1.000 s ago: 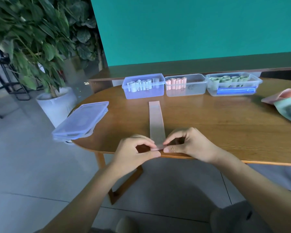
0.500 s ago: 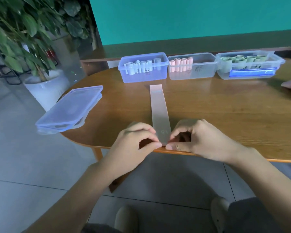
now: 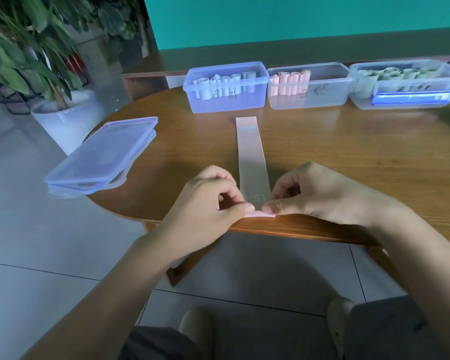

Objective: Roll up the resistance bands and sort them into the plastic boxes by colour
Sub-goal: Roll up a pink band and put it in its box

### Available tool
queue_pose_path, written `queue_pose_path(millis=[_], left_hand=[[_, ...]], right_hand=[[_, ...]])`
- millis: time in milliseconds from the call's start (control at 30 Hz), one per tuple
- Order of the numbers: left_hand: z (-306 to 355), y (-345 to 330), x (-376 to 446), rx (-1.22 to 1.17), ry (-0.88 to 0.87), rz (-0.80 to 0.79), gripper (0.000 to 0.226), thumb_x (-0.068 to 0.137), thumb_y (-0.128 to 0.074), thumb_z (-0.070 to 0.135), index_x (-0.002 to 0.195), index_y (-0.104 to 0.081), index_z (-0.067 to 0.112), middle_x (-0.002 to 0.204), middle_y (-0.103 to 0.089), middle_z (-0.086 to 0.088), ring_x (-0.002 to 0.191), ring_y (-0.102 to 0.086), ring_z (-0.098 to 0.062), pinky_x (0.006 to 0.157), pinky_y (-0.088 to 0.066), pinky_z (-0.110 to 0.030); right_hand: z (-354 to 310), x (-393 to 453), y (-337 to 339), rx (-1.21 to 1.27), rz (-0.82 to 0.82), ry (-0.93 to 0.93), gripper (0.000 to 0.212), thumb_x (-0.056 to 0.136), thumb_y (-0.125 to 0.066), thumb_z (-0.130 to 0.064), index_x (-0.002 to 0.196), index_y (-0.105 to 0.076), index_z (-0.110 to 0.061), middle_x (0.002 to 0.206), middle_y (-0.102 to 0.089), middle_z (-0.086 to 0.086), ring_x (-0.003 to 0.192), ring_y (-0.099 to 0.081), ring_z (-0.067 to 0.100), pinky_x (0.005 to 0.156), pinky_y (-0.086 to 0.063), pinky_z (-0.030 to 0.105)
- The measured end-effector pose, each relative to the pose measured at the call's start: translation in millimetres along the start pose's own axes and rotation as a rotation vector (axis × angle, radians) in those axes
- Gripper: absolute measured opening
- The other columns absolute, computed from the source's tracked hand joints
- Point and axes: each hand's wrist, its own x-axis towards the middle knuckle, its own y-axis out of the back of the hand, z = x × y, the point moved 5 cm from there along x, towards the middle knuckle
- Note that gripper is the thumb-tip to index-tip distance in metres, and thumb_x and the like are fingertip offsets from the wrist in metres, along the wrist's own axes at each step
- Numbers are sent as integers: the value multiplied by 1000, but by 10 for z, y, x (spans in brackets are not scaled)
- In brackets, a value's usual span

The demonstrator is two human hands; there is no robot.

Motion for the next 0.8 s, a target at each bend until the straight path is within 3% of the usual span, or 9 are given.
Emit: queue_pose_path(millis=[100,233,367,500,667,800], left_hand=[[28,-16,-10,-76,-63,-53,5,86,-75,24,87,-73,29,96,-61,16,95,-61,-9,75,-47,-16],[36,-51,-37,-50,-139,-72,11,90,-70,17,95,-78,23,91,-67,14,93,-63,-10,76,-50,-23],[37,-65,-73,26,-203,-71,12,95,-68,20,100,-78,23,93,-67,15,95,-61,-6,80,-50,-20],[55,-60,-99,25,-182,-53,11,90,-71,33,96,-76,25,91,-66,16,93,-60,-5,79,-49,-19],[53,-75,-37,67,-159,-54,9,91,-68,34,92,-74,26,88,-60,16,88,-58,-5,71,-45,-11],[52,-73,-17,82,-188,-28,15,94,-63,34,93,-74,24,91,-59,13,86,-57,-5,72,-44,-13]], right_hand=[[-16,-9,-18,44,42,75,16,79,-84,-38,79,-75,-25,69,-67,-13,60,-55,-3,56,-40,13],[-46,-82,-59,60,41,244,7,87,-78,-26,92,-77,-29,86,-71,-15,72,-62,4,65,-43,12],[-21,-155,-95,-128,86,314,11,94,-71,-30,101,-74,-38,96,-66,-20,83,-62,10,70,-48,25],[-37,-205,-114,-226,138,336,19,91,-63,-50,104,-73,-41,97,-62,-20,87,-62,9,70,-53,35],[-65,-217,-122,-244,188,356,19,91,-63,-52,101,-74,-41,97,-58,-20,84,-60,6,68,-49,29],[-99,-234,-136,-319,224,375,25,97,-52,-51,104,-73,-38,102,-55,-21,78,-58,3,66,-53,34]])
